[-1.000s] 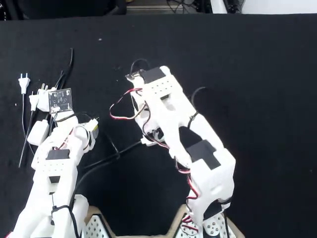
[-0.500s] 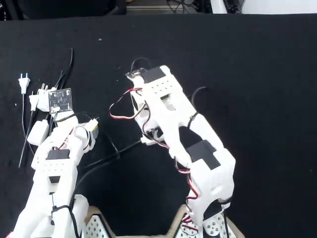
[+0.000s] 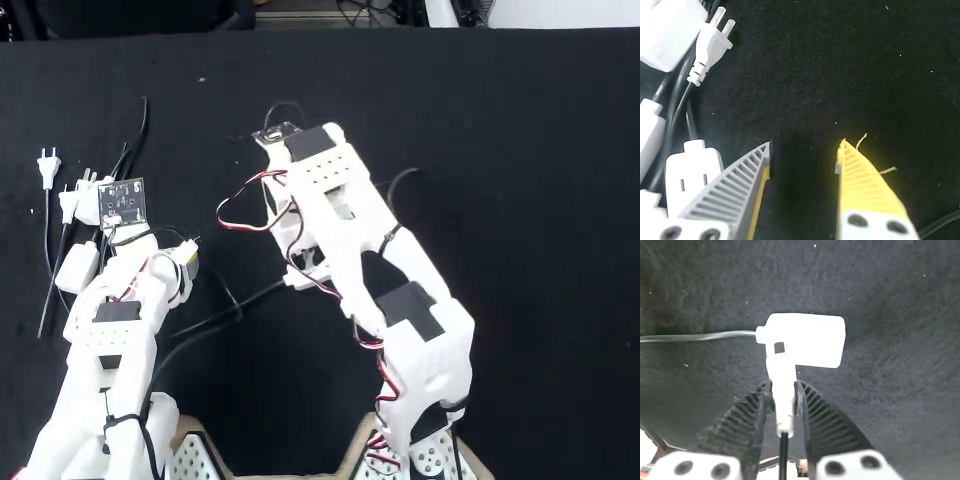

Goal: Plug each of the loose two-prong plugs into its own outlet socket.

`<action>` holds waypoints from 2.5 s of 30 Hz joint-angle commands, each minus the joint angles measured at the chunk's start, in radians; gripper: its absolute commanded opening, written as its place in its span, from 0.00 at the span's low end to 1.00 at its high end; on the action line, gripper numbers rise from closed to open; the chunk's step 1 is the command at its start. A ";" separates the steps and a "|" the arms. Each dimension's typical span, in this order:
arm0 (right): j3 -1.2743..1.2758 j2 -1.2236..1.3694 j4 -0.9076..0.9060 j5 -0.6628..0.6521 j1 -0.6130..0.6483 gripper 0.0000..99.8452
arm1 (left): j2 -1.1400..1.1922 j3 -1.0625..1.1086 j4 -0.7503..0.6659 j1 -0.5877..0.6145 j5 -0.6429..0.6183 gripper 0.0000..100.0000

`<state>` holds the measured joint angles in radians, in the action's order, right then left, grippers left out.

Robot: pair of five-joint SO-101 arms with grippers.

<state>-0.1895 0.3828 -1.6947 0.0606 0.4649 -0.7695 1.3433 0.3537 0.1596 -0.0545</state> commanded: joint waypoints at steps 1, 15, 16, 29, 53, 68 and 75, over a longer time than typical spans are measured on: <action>-0.056 0.028 -0.005 0.009 0.014 0.01 | -0.026 -0.005 -0.011 -0.007 0.012 0.22; -0.139 -0.022 -0.061 0.002 0.008 0.01 | -0.026 -0.005 -0.014 -0.007 0.012 0.22; -0.139 -0.024 -0.063 0.000 0.006 0.01 | -0.026 -0.005 -0.014 -0.005 0.012 0.22; -0.137 -0.024 -0.063 -0.087 -0.121 0.01 | -0.026 -0.005 -0.014 -0.007 0.012 0.22; -0.064 -0.005 -0.063 -0.094 -0.135 0.01 | -0.026 -0.005 -0.012 -0.004 0.012 0.22; -0.054 -0.001 -0.057 -0.095 -0.184 0.01 | -0.026 -0.005 -0.012 -0.004 0.012 0.22; -0.053 0.001 -0.032 -0.094 -0.183 0.01 | -0.026 -0.005 -0.011 -0.004 0.012 0.22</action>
<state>-0.2386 0.4427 -1.7285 -0.0269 0.3053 -0.7695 1.3433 0.3537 0.1596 -0.0529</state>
